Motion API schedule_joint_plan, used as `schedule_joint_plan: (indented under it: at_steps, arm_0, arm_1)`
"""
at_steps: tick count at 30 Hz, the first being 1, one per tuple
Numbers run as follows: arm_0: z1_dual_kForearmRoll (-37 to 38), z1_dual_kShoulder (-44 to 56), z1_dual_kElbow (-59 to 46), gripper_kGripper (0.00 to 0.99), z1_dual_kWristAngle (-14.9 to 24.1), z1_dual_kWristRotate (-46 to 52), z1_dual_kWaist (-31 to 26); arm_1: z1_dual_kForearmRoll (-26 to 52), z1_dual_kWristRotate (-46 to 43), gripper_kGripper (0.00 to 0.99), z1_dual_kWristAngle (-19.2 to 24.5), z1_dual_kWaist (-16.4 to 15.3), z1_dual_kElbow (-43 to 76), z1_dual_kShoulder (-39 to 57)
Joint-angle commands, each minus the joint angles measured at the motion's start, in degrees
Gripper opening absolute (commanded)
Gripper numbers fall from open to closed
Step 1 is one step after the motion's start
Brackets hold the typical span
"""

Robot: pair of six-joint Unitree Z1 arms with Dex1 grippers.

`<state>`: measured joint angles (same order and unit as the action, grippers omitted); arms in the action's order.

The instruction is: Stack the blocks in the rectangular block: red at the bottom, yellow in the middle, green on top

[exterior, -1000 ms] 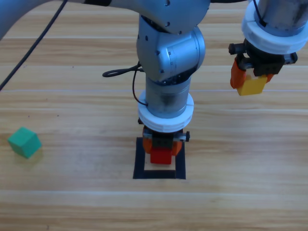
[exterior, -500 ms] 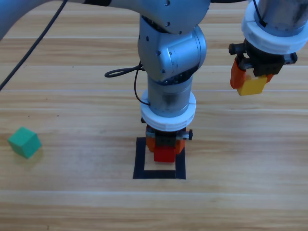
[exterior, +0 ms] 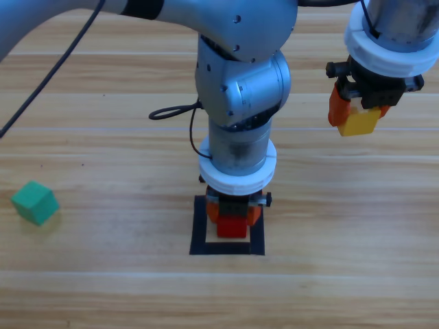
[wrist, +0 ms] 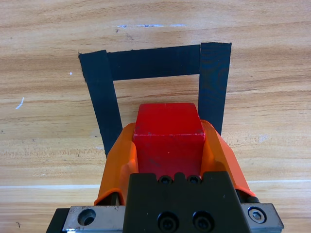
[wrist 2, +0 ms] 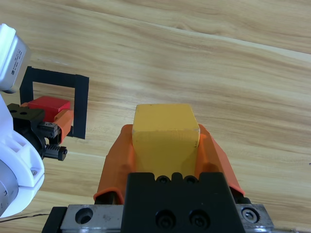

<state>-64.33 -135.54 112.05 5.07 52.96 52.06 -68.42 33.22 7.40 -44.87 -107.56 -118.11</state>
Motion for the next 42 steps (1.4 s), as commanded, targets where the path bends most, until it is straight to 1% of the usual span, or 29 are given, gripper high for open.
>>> schedule_joint_plan:
  at_steps: [1,14,37,39,40,41,42]
  arm_0:
    - [0.78,-1.83,-1.05,0.000,-0.33,0.22,1.11]
    - [2.80,-0.86,-3.51,0.000,-0.33,1.45,1.11]
    - [4.12,-0.51,-4.92,0.002,-0.33,1.71,1.11]
    - [4.12,-0.07,-4.56,0.373,-0.33,2.06,1.11]
    - [4.12,0.46,-4.74,0.687,-0.33,2.33,1.20]
    - [4.12,0.98,-5.09,0.881,-0.33,2.59,1.20]
    - [4.12,1.77,-5.44,0.974,-0.33,2.77,1.20]
  arm_1:
    - [0.31,0.36,0.000,0.34,-1.18,1.12,-2.91]
    - [0.31,0.36,0.000,0.25,-1.18,1.12,-2.91]
    - [0.31,0.88,0.000,0.07,-1.09,0.68,-2.30]
    - [0.31,0.88,0.000,0.07,-1.09,0.68,-2.30]
    - [0.31,0.88,0.000,0.07,-1.18,0.68,-2.30]
    - [0.31,0.97,0.000,0.07,-1.09,0.68,-2.21]
    - [0.31,0.97,0.000,0.07,-1.09,0.68,-2.30]
